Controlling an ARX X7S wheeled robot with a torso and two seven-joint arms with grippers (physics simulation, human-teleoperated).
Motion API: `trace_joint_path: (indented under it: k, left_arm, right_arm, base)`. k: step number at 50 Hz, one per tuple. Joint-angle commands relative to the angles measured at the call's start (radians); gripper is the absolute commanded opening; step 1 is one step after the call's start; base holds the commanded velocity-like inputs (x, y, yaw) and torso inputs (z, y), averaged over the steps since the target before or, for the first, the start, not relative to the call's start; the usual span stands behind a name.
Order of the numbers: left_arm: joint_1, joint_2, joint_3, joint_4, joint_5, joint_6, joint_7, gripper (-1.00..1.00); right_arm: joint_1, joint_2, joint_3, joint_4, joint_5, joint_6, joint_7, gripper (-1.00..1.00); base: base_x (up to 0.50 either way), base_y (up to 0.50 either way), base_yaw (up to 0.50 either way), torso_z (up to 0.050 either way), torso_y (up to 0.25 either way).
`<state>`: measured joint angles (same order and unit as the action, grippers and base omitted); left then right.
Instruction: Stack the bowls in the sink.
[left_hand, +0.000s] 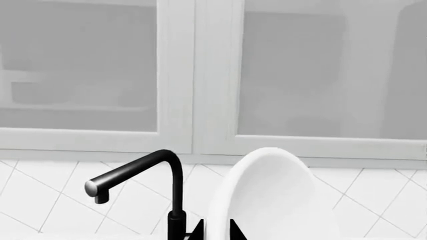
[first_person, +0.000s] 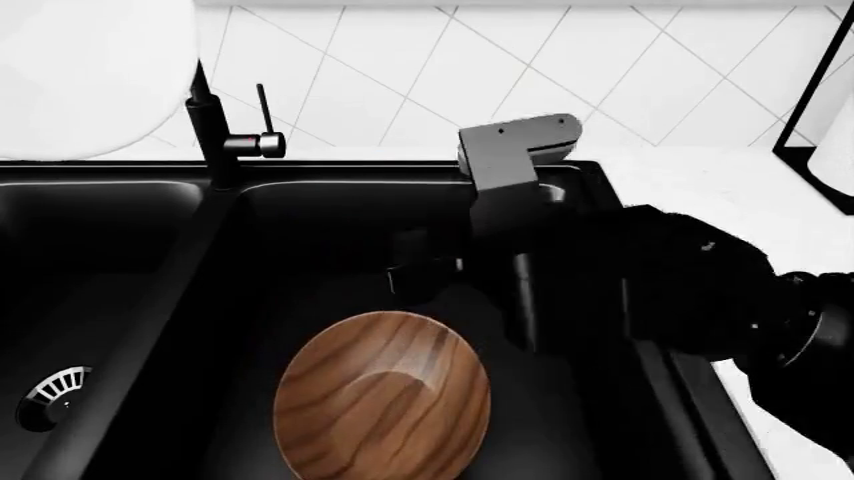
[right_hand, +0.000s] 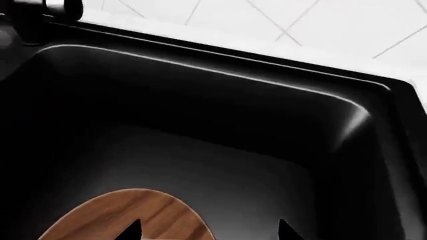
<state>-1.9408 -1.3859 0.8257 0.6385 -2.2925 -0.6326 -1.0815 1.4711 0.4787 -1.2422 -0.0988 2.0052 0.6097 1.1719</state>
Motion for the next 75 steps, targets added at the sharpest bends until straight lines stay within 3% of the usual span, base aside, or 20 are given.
trace_joint_path:
  k: [1, 12, 16, 25, 35, 53, 61, 65, 75]
  left_arm:
    - [-0.027, 0.018, -0.014, -0.006, -0.008, -0.005, -0.016, -1.0]
    - [-0.041, 0.09, -0.005, -0.024, -0.011, -0.028, -0.053, -1.0]
    - [-0.045, 0.161, 0.017, -0.054, -0.011, -0.033, -0.082, -1.0]
    - [-0.085, 0.403, 0.082, -0.206, 0.03, -0.049, -0.114, -1.0]
    - [0.022, 0.528, 0.133, -0.279, 0.11, -0.005, -0.036, -1.0]
    - [0.408, 0.603, 0.137, -0.305, 0.194, 0.292, 0.096, -1.0]
    - [0.495, 0.597, 0.151, -0.317, 0.209, 0.331, 0.125, -1.0]
    - [0.632, 0.566, 0.105, -0.296, 0.165, 0.479, 0.131, -1.0]
    - [0.683, 0.537, 0.11, -0.289, 0.159, 0.495, 0.127, -1.0]
  right_arm:
    - [0.289, 0.047, 0.075, -0.1, 0.187, 0.109, 0.183, 1.0]
    - [0.488, 0.121, 0.127, -0.151, 0.348, 0.166, 0.28, 1.0]
    - [0.516, 0.166, 0.134, -0.176, 0.373, 0.18, 0.296, 1.0]
    - [0.539, 0.28, 0.131, -0.226, 0.409, 0.206, 0.322, 1.0]
    - [0.602, 0.382, 0.121, -0.261, 0.454, 0.226, 0.365, 1.0]
    - [0.701, 0.486, 0.022, -0.309, 0.476, 0.221, 0.364, 1.0]
    - [0.697, 0.508, 0.012, -0.325, 0.466, 0.209, 0.348, 1.0]
    - [0.689, 0.528, 0.004, -0.34, 0.464, 0.203, 0.348, 1.0]
    - [0.685, 0.545, -0.01, -0.347, 0.455, 0.201, 0.338, 1.0]
  base:
    - [0.0, 0.0, 0.0, 0.0, 0.0]
    - [0.0, 0.0, 0.0, 0.0, 0.001]
    - [0.0, 0.0, 0.0, 0.0, 0.0]
    - [0.0, 0.0, 0.0, 0.0, 0.0]
    - [0.0, 0.0, 0.0, 0.0, 0.0]
    - [0.0, 0.0, 0.0, 0.0, 0.0]
    - [0.0, 0.0, 0.0, 0.0, 0.001]
    - [0.0, 0.0, 0.0, 0.0, 0.0]
    - [0.0, 0.0, 0.0, 0.0, 0.0]
